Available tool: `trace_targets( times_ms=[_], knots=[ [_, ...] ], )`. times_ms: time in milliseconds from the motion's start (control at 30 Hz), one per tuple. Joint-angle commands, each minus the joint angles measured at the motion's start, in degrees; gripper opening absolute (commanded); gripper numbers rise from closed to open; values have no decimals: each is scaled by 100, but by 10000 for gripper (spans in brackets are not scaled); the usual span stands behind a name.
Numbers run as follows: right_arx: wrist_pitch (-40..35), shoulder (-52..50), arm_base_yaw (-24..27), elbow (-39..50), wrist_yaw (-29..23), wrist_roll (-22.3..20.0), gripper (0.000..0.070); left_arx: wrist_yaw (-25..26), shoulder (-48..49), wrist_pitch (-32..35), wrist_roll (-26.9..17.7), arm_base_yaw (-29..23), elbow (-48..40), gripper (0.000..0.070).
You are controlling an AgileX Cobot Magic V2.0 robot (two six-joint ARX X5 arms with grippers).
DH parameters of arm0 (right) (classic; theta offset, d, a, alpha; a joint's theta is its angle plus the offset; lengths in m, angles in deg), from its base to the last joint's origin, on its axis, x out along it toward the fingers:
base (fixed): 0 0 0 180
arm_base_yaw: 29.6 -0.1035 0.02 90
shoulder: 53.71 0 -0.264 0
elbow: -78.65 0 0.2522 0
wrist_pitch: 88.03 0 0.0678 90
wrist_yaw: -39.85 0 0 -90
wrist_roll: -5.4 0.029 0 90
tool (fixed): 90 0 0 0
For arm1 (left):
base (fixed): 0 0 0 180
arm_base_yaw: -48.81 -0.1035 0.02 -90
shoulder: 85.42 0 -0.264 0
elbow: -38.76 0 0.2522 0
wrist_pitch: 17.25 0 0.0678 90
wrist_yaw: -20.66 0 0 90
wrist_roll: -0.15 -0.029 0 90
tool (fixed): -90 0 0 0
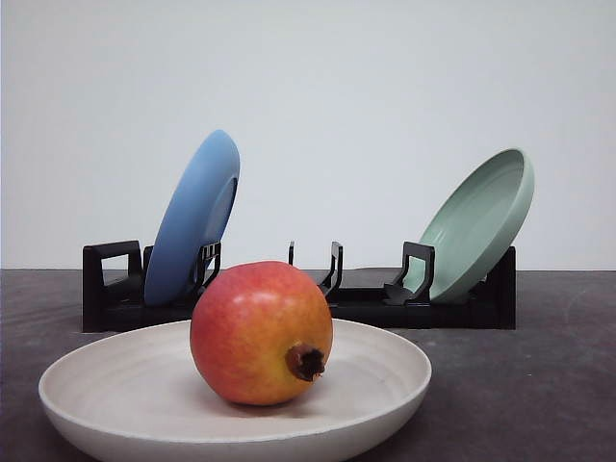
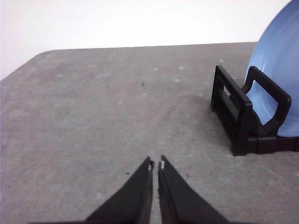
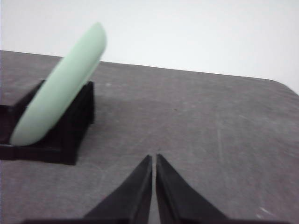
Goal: Place pomegranate in white plate
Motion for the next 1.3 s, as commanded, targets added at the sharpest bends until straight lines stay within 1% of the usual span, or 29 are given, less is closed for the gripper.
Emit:
trace_targets(
  times_ms=[0, 67, 167, 267, 333, 433, 533, 1267],
  knots=[
    [47, -45, 14, 46, -193, -75, 9, 11, 11, 6, -81, -7, -72, 0],
    [168, -104, 38, 59, -525, -81, 9, 11, 11, 4, -81, -7, -72, 0],
    [311, -190, 68, 59, -717, -64, 9, 11, 11, 4, -81, -7, -72, 0],
    [469, -192, 69, 59, -639, -13, 9, 11, 11, 5, -81, -7, -72, 0],
    [588, -192, 72, 59, -495, -14, 9, 11, 11, 5, -81, -7, -72, 0],
    [585, -192, 69, 59, -340, -18, 9, 11, 11, 7, -81, -7, -72, 0],
    [554, -192, 69, 59, -349, 50, 9, 11, 11, 4, -81, -7, -72, 0],
    [497, -192, 70, 57, -351, 50, 9, 11, 11, 7, -81, -7, -72, 0]
  ],
)
